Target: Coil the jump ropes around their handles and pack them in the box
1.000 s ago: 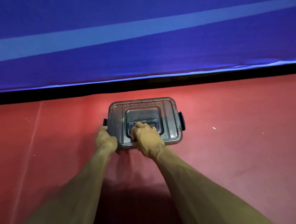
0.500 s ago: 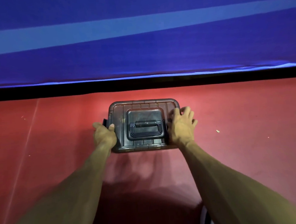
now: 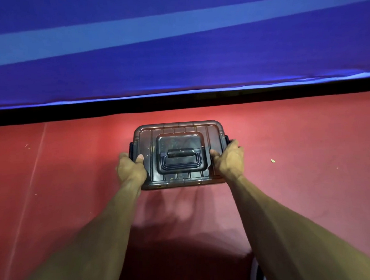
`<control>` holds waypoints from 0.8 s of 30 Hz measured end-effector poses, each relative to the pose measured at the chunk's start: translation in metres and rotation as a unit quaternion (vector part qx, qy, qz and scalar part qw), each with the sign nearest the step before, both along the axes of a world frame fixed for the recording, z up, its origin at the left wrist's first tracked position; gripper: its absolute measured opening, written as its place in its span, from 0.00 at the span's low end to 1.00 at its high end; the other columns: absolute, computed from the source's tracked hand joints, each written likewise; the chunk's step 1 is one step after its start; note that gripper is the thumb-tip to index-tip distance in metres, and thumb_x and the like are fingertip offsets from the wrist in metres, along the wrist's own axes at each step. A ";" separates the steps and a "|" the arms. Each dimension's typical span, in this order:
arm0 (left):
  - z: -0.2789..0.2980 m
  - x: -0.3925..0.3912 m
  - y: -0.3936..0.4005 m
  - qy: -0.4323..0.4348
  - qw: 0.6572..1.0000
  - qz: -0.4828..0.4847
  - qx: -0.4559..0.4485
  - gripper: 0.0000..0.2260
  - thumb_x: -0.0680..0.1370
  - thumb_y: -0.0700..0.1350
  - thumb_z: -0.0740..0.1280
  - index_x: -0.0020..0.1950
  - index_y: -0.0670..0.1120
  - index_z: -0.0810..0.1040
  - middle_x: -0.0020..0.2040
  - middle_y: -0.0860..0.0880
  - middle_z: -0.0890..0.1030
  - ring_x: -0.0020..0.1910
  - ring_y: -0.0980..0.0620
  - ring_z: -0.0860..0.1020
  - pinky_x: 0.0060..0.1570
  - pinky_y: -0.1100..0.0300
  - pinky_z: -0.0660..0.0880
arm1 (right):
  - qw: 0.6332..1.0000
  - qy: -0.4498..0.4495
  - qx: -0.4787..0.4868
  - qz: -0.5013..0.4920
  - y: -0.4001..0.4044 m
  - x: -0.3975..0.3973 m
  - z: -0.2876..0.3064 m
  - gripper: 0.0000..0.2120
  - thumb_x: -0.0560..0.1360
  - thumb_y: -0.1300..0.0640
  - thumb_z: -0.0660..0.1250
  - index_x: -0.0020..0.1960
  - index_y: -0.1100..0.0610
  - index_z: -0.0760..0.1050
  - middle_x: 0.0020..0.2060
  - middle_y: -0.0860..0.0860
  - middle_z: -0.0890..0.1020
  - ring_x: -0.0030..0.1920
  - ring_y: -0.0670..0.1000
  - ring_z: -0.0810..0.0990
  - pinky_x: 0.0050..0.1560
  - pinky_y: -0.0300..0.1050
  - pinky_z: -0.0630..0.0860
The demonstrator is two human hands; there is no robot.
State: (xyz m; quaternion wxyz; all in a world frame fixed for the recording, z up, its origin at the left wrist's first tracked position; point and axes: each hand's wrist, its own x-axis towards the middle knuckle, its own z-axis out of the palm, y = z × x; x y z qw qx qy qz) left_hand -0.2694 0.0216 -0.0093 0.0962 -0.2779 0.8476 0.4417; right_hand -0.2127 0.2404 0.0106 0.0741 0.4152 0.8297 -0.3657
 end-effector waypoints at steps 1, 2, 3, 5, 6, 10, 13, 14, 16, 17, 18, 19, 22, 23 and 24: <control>0.001 0.000 0.001 0.003 1.000 0.003 -0.006 0.09 0.83 0.43 0.64 0.61 0.40 0.74 0.55 0.41 0.78 0.48 0.48 0.73 0.45 0.60 0.66 | 1.000 0.007 -0.019 -0.008 -0.002 0.000 -0.002 0.25 0.80 0.57 0.68 0.70 0.67 0.63 0.66 0.66 0.71 0.65 0.64 0.74 0.61 0.48 0.70; 0.000 0.000 0.001 0.008 1.000 0.003 -0.018 0.08 0.83 0.43 0.64 0.60 0.41 0.74 0.54 0.41 0.78 0.48 0.47 0.74 0.44 0.60 0.66 | 0.999 0.018 -0.039 -0.012 -0.003 0.001 -0.004 0.28 0.80 0.56 0.68 0.73 0.67 0.61 0.69 0.67 0.71 0.67 0.64 0.73 0.66 0.51 0.70; -0.003 -0.001 0.001 0.012 1.000 0.003 -0.026 0.07 0.83 0.43 0.64 0.59 0.41 0.74 0.53 0.41 0.79 0.50 0.44 0.75 0.44 0.59 0.66 | 0.998 0.025 -0.055 -0.019 -0.004 0.001 -0.004 0.31 0.79 0.56 0.68 0.75 0.66 0.60 0.70 0.66 0.71 0.68 0.64 0.72 0.69 0.54 0.69; -0.004 -0.001 0.000 0.015 0.999 0.001 -0.037 0.07 0.83 0.44 0.65 0.58 0.42 0.75 0.52 0.41 0.80 0.55 0.41 0.77 0.47 0.56 0.69 | 0.998 0.031 -0.035 -0.028 -0.004 0.002 -0.005 0.25 0.79 0.59 0.69 0.71 0.65 0.64 0.58 0.63 0.79 0.54 0.60 0.80 0.60 0.52 0.75; -0.004 -0.002 0.001 0.015 0.999 0.003 -0.043 0.06 0.83 0.44 0.65 0.57 0.42 0.75 0.53 0.41 0.80 0.54 0.41 0.77 0.47 0.56 0.69 | 0.999 0.029 -0.006 -0.026 -0.002 0.002 -0.004 0.17 0.79 0.61 0.68 0.65 0.64 0.67 0.47 0.57 0.82 0.41 0.52 0.80 0.51 0.48 0.76; 0.003 -0.002 -0.002 -0.017 0.998 -0.035 -0.043 0.07 0.83 0.42 0.63 0.60 0.41 0.74 0.53 0.41 0.79 0.51 0.42 0.77 0.46 0.55 0.69 | 0.999 0.005 0.034 0.003 -0.004 -0.001 0.006 0.14 0.80 0.63 0.67 0.60 0.63 0.65 0.41 0.53 0.81 0.39 0.52 0.80 0.47 0.48 0.77; 0.022 0.003 -0.007 -0.072 0.992 -0.091 -0.040 0.11 0.83 0.40 0.64 0.64 0.41 0.74 0.58 0.41 0.80 0.52 0.42 0.78 0.49 0.55 0.73 | 0.997 -0.039 0.004 0.064 -0.001 0.003 0.020 0.21 0.80 0.58 0.69 0.66 0.66 0.64 0.55 0.61 0.80 0.57 0.63 0.80 0.57 0.52 0.76; 0.029 0.006 -0.011 -0.082 0.990 -0.113 -0.035 0.10 0.82 0.40 0.65 0.63 0.41 0.75 0.57 0.42 0.81 0.50 0.45 0.77 0.48 0.57 0.73 | 0.996 -0.043 -0.006 0.081 0.000 0.005 0.027 0.20 0.80 0.57 0.68 0.65 0.65 0.66 0.57 0.61 0.79 0.58 0.62 0.80 0.57 0.51 0.76; 0.050 0.012 -0.022 -0.072 0.987 -0.143 -0.018 0.03 0.82 0.42 0.65 0.55 0.44 0.75 0.54 0.48 0.80 0.49 0.49 0.76 0.50 0.60 0.72 | 0.993 -0.036 -0.016 0.114 0.002 0.013 0.048 0.19 0.80 0.52 0.67 0.64 0.64 0.72 0.58 0.59 0.81 0.57 0.59 0.81 0.56 0.47 0.76; 0.062 0.015 -0.027 -0.061 0.986 -0.153 0.004 0.02 0.82 0.42 0.66 0.55 0.46 0.75 0.54 0.49 0.81 0.51 0.49 0.78 0.55 0.59 0.73 | 0.991 -0.028 -0.023 0.128 0.001 0.015 0.058 0.19 0.80 0.50 0.66 0.64 0.63 0.74 0.57 0.59 0.82 0.57 0.58 0.81 0.55 0.46 0.76; 0.081 0.018 -0.032 -0.048 0.985 -0.161 0.033 0.04 0.82 0.43 0.66 0.55 0.45 0.78 0.55 0.48 0.82 0.53 0.47 0.80 0.60 0.56 0.75 | 0.989 -0.015 -0.026 0.144 -0.001 0.021 0.077 0.20 0.81 0.48 0.66 0.64 0.62 0.75 0.55 0.59 0.83 0.56 0.58 0.82 0.54 0.45 0.75; 0.101 0.021 -0.036 -0.039 0.983 -0.170 0.059 0.03 0.81 0.43 0.67 0.52 0.46 0.80 0.56 0.46 0.83 0.54 0.46 0.81 0.62 0.52 0.77 | 0.987 0.003 -0.027 0.157 -0.003 0.026 0.095 0.20 0.81 0.47 0.65 0.63 0.62 0.76 0.53 0.58 0.83 0.54 0.57 0.81 0.52 0.44 0.73; 0.172 0.041 -0.045 0.007 0.975 -0.198 0.099 0.07 0.81 0.41 0.66 0.44 0.50 0.79 0.52 0.46 0.84 0.47 0.46 0.82 0.48 0.58 0.77 | 0.982 0.076 -0.040 0.165 -0.017 0.052 0.168 0.21 0.81 0.45 0.63 0.63 0.61 0.78 0.56 0.55 0.84 0.58 0.56 0.80 0.57 0.45 0.73; 0.201 0.050 -0.049 0.031 0.971 -0.207 0.117 0.09 0.81 0.39 0.65 0.44 0.51 0.78 0.51 0.45 0.83 0.45 0.47 0.81 0.44 0.60 0.74 | 0.978 0.112 -0.045 0.168 -0.023 0.062 0.193 0.21 0.82 0.45 0.62 0.63 0.60 0.79 0.57 0.54 0.84 0.59 0.54 0.80 0.60 0.45 0.73; 0.232 0.063 -0.052 0.053 0.967 -0.211 0.135 0.10 0.82 0.39 0.63 0.44 0.51 0.77 0.51 0.45 0.83 0.44 0.48 0.80 0.42 0.61 0.73 | 0.975 0.142 -0.046 0.164 -0.032 0.074 0.223 0.21 0.82 0.44 0.62 0.63 0.59 0.79 0.58 0.52 0.84 0.60 0.53 0.80 0.61 0.45 0.73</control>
